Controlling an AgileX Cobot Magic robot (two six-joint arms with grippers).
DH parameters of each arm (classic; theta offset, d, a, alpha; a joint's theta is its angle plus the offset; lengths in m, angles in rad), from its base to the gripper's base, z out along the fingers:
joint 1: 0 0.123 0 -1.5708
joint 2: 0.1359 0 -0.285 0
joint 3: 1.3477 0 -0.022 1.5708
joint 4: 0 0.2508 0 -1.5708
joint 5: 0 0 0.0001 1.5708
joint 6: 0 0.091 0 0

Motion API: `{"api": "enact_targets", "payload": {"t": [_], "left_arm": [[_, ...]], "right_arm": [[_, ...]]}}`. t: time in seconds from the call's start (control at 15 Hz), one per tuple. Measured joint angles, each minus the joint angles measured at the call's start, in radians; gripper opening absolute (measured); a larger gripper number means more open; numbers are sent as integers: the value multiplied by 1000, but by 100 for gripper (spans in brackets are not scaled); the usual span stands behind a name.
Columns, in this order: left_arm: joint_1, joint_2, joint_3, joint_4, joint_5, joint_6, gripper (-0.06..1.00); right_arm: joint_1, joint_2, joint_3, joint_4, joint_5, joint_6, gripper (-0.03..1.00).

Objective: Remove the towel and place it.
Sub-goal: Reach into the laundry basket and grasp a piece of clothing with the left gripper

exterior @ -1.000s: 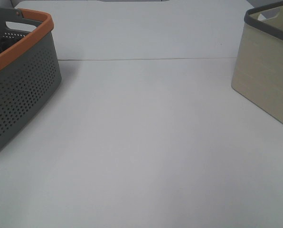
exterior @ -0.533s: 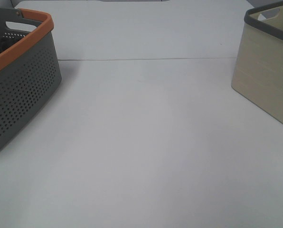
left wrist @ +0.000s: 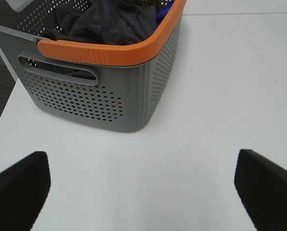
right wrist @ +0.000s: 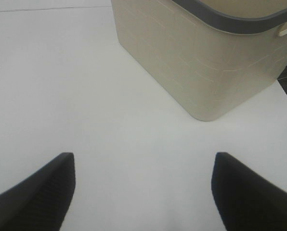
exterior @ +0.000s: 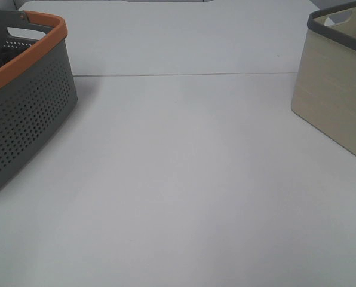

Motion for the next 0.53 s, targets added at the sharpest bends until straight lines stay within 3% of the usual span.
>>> {"api": "enact_targets", "payload": {"t": [0.53], "left_arm": [[0,0,0,0,-1,0,98]], "right_arm": [[0,0,0,0,0,0,70]]}}
